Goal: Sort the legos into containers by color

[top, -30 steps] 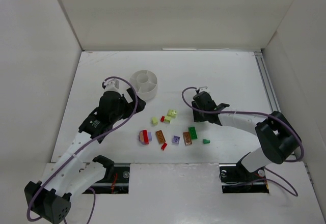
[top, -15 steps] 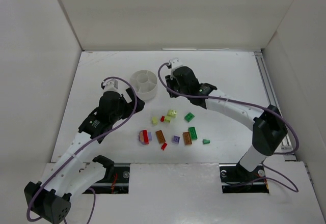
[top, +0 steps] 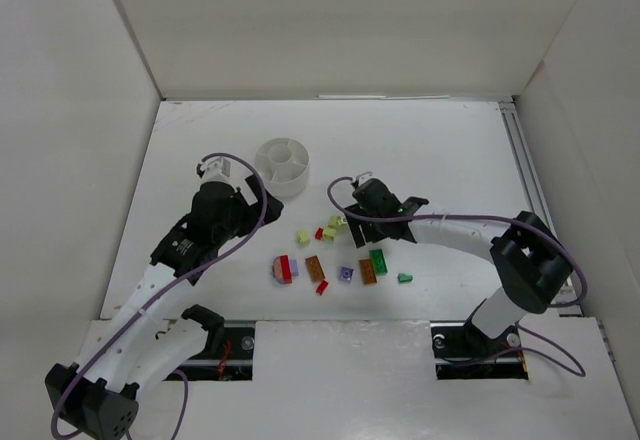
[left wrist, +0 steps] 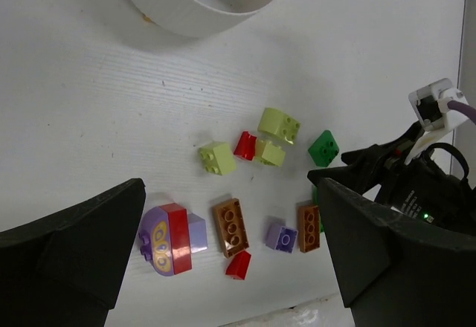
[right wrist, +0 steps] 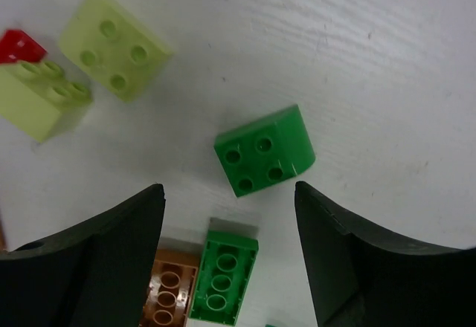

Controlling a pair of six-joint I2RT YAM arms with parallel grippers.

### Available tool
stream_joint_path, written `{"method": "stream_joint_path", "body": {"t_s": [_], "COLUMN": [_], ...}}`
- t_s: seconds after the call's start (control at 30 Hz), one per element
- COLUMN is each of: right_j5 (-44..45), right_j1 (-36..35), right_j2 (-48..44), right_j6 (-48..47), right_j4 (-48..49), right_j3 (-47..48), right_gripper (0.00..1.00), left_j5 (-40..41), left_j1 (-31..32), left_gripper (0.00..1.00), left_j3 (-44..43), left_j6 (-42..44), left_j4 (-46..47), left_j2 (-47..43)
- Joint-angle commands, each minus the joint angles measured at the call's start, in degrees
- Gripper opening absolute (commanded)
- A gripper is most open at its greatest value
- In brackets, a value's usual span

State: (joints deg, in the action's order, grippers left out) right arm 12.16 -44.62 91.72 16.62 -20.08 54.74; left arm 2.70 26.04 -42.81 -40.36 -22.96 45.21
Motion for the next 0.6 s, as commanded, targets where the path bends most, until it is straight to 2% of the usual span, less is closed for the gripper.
{"method": "stream_joint_path", "body": {"t_s": [0.0, 0.33, 0.57], "right_j5": [0.5, 4.09, 6.65], "right_j1": [-0.2, -0.82, -0.82], "right_j2": [-3.66, 2.31, 5.57], "right_j6": [4.99, 7.81, 15.97], "right_j4": [1.71, 3.73, 1.79], "right_j3": [-2.44, -2.01, -0.69], "right_gripper": [0.76, 0.77, 0.77], "left_j5": [-2.25, -3.4, -2.88], "left_j1": [0.32, 0.32, 0.32], "left_gripper": [1.0, 1.0, 1.0], "left_j3": [-1.05, -1.05, -1.05], "left_j6": [0.72, 1.34, 1.34], "left_j4": [0.55, 1.08, 1.08], "left_j2": [0.23, 2.34, 0.59]}}
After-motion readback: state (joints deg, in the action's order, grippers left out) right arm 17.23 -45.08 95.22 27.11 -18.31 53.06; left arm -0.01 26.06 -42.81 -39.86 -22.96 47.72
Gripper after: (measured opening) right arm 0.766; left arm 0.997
